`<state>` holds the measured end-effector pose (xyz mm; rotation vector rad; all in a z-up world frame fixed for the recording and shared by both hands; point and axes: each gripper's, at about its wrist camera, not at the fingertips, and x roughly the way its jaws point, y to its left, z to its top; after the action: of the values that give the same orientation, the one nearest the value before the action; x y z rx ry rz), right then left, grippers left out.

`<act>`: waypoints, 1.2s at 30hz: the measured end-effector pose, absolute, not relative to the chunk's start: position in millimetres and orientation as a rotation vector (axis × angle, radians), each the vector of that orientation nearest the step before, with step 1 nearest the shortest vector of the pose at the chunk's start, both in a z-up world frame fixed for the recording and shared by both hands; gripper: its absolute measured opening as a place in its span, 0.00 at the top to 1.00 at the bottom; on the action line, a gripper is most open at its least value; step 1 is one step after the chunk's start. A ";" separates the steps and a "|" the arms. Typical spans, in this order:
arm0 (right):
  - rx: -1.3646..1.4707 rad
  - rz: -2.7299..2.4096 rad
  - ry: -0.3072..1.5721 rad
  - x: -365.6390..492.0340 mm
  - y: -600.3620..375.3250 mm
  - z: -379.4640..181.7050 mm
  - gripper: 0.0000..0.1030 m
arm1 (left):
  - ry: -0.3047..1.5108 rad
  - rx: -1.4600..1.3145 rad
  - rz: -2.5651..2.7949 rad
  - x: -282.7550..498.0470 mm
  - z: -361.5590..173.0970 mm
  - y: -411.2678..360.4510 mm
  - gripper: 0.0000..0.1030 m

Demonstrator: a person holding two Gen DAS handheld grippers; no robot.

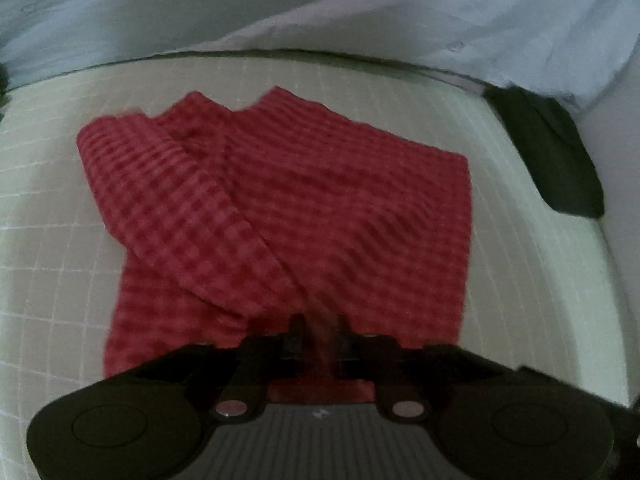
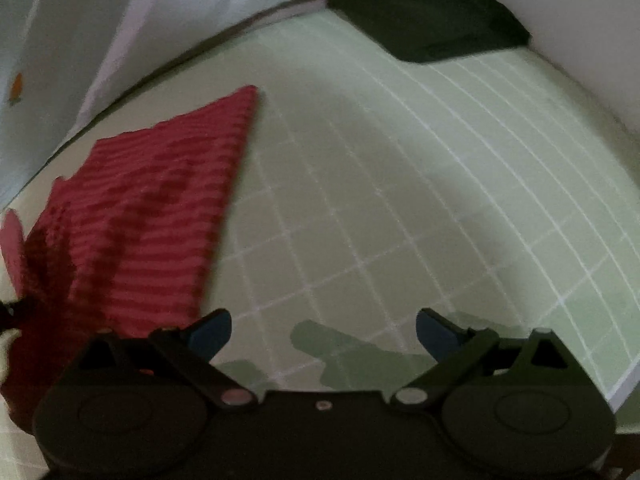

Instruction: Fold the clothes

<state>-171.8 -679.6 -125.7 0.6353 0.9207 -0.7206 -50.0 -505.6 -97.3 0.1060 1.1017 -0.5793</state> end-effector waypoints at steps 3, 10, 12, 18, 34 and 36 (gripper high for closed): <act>0.640 -0.703 0.918 -174.3 -682.2 -127.8 0.03 | 1.092 0.062 -0.545 -51.6 -92.9 -490.6 0.44; 0.580 -0.655 0.863 -150.5 -657.8 -122.2 0.00 | 1.059 0.000 -0.391 -39.3 -84.4 -432.8 0.23; 0.566 -0.636 0.849 -139.7 -648.0 -117.2 0.00 | 1.070 -0.006 -0.352 -29.4 -87.9 -417.7 0.23; 0.508 -0.613 0.834 -106.2 -605.8 -98.9 0.00 | 1.105 0.025 -0.322 -5.6 -100.7 -384.6 0.23; 0.552 -0.475 0.823 -35.9 -525.6 -98.6 0.63 | 1.073 0.162 -0.501 10.4 -113.0 -353.6 0.22; 0.543 -0.460 0.834 -31.1 -523.3 -100.9 0.75 | 1.070 0.159 -0.511 9.5 -112.0 -354.0 0.22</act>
<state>-31.1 -523.3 -100.9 0.5434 0.8341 -0.4601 9.5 -354.0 -112.0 0.1589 1.0698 -0.5105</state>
